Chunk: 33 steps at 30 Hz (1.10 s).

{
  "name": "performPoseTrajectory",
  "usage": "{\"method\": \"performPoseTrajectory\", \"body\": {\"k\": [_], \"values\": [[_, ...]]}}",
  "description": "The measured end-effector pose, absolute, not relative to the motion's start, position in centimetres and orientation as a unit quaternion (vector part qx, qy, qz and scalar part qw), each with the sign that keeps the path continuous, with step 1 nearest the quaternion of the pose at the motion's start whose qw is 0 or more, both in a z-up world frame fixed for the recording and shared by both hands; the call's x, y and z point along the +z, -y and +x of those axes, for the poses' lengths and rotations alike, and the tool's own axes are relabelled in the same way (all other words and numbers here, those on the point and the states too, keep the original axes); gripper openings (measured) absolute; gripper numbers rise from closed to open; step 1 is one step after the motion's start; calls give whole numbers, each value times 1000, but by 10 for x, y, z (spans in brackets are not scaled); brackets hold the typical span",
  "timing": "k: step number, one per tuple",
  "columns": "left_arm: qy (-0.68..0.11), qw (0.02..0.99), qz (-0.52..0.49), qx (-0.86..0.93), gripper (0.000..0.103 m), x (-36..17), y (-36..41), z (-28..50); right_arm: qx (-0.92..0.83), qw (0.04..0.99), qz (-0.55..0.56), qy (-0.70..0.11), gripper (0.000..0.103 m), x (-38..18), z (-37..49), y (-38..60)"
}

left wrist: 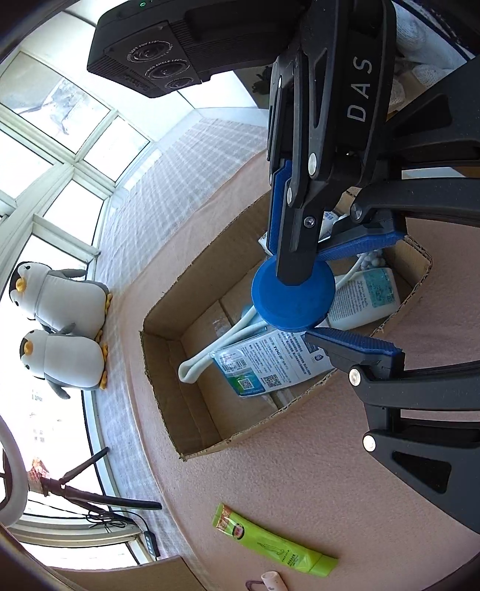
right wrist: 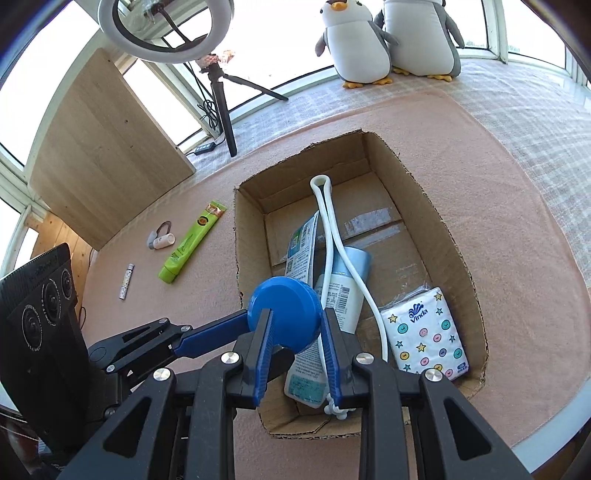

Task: Organize objects
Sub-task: 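Carry the blue lid into the box and open the right gripper, then move the right gripper back over the lighter and lotion bottle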

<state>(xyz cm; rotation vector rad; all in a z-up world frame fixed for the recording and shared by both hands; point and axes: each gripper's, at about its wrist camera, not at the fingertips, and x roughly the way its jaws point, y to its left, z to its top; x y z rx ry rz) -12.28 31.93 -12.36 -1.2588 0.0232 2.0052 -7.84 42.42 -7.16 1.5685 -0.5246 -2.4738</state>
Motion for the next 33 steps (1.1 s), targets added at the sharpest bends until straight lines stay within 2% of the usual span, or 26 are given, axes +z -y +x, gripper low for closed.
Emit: {"method": "performPoseTrajectory", "body": {"k": [9,13,18,33], "values": [[-10,383,-497,779,41,-127,-332,-124,-826,74,527,185,23,-76,-79,-438],[-18,378,-495,782,42,-127,-328,-124,-829,57,525,186,31,-76,-80,-440],[-10,369,-495,786,42,-126,-315,-128,-830,56,523,185,34,-75,-81,-436],[35,298,-500,812,42,-126,-211,-129,-822,116,532,169,40,-73,-105,-374]]}}
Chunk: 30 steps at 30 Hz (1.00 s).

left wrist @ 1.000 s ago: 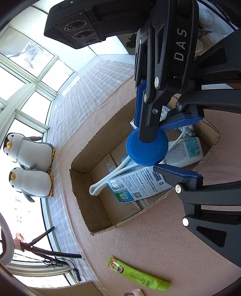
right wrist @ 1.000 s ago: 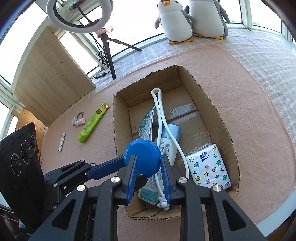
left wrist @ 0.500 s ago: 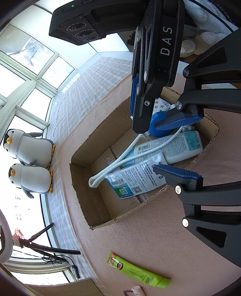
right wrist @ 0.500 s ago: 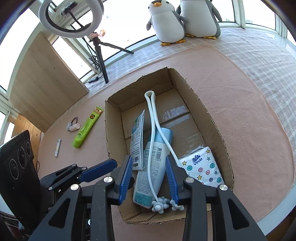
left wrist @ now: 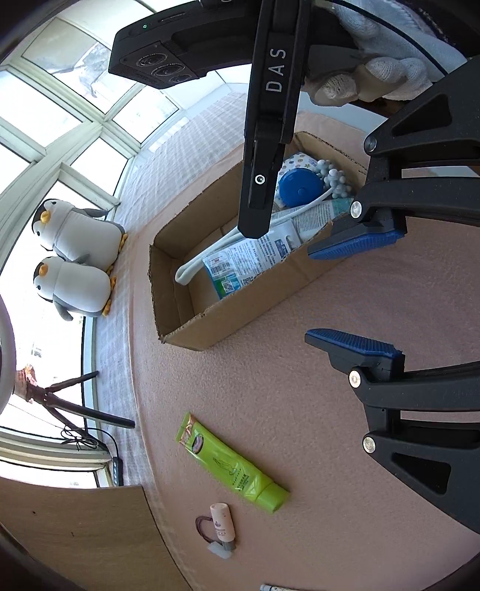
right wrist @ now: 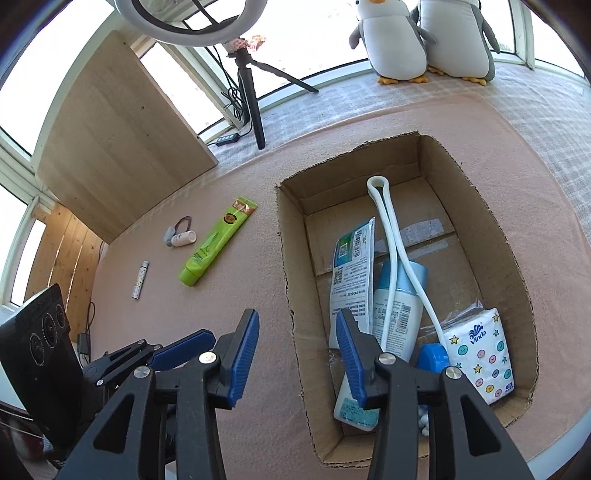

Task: Organize objects
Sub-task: 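Move the right gripper back over the lighter and lotion bottle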

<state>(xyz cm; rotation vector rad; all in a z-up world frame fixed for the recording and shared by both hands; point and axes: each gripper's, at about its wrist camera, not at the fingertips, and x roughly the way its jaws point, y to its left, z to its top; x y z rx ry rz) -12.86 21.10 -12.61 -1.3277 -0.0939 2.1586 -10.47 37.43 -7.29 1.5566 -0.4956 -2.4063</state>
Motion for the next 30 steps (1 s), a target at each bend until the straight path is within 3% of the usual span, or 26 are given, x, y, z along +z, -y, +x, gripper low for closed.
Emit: {"method": "performPoseTrajectory", "body": {"k": [21,30], "values": [[124,145,-500,845,42,-137,-9,-130,-805,218,541,108,40,-67,-194,-217],[159,104,-500,845,42,-148,62,-106,-779,206,587,80,40,-101,-277,-143]]}}
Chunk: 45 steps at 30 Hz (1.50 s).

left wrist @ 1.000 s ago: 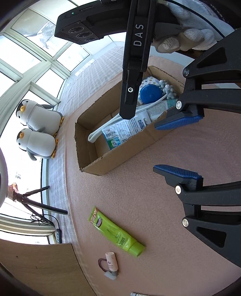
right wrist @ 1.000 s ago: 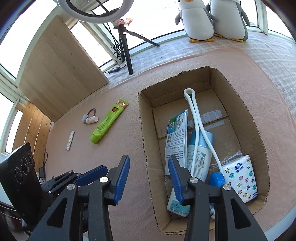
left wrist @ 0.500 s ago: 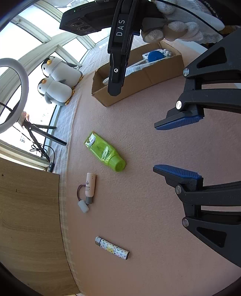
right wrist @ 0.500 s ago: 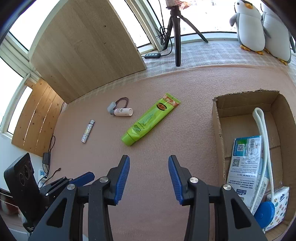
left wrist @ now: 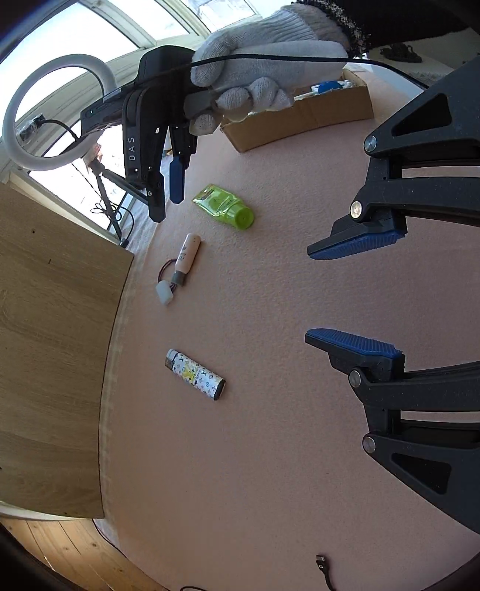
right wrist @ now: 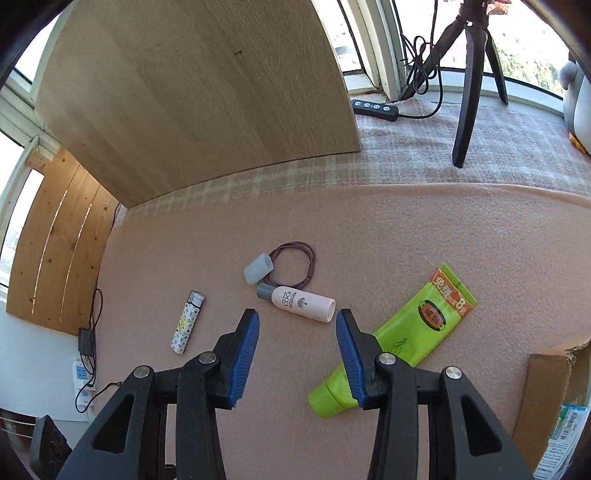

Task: Organize objects
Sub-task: 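Move the right gripper back over the lighter and lotion bottle, then close the right gripper on the white lotion bottle while the left gripper grasps the purple cable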

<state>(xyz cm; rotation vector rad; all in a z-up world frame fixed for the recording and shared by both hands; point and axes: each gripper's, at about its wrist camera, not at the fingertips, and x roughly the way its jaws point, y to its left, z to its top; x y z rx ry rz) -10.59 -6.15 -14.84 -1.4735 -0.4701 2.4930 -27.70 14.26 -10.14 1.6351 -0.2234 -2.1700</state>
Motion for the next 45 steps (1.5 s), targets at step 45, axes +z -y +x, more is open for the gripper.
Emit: {"method": "performPoseTrajectory", "body": {"k": [45], "values": [[192,108,-493,842,42,-153,117,-98,-726,270,630,-58,29,-144,-104,-96]]}}
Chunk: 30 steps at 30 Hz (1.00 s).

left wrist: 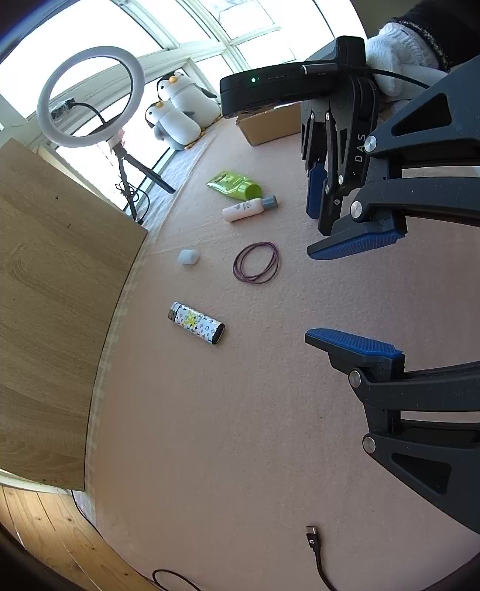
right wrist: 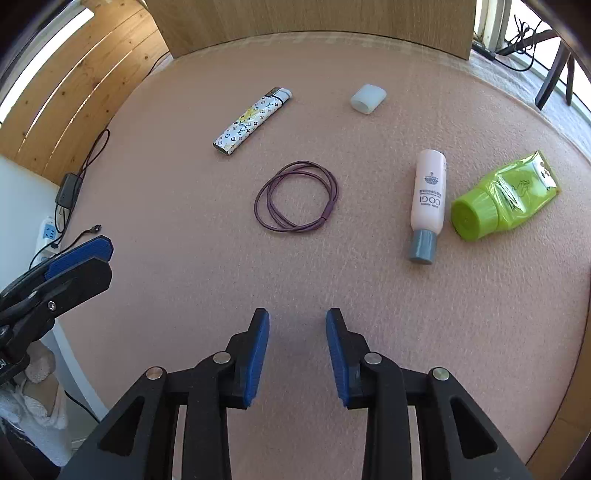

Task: Organize objects
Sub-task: 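Close the right gripper on the white lotion bottle while the left gripper grasps the purple cable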

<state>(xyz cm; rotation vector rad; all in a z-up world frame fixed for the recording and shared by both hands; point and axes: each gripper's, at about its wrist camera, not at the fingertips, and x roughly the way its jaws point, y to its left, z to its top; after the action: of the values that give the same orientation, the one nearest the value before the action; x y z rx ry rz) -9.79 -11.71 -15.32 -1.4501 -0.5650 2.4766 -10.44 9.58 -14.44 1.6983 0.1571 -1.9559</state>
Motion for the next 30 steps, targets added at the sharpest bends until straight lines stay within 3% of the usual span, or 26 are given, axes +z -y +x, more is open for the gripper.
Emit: {"method": "performPoseTrajectory", "body": {"k": [9,12,14,20,26,28,30], "values": [[158,128,-515,832,41,-169,81,-149,-780,179,596,65,29,-128,-120,-172],[130,138,-524,830,43,-175,62,-165,-786,165,591,78,29,-124,-132,-173],[102,140,-526,833,50,-179,49,-173,-784,171,591,85,29,-127,-143,-160],[35,138,-535,833,51,-191,21,-189,-773,151,610,86,29,-146,-172,-144],[19,127,-541,831,50,-200,19,-200,-768,148,614,105,29,-156,-186,-142],[17,124,-538,833,44,-203,20,-202,-770,145,614,96,29,-155,-188,-137],[16,116,-534,837,31,-204,22,-204,-772,142,613,88,29,-155,-188,-134]]}}
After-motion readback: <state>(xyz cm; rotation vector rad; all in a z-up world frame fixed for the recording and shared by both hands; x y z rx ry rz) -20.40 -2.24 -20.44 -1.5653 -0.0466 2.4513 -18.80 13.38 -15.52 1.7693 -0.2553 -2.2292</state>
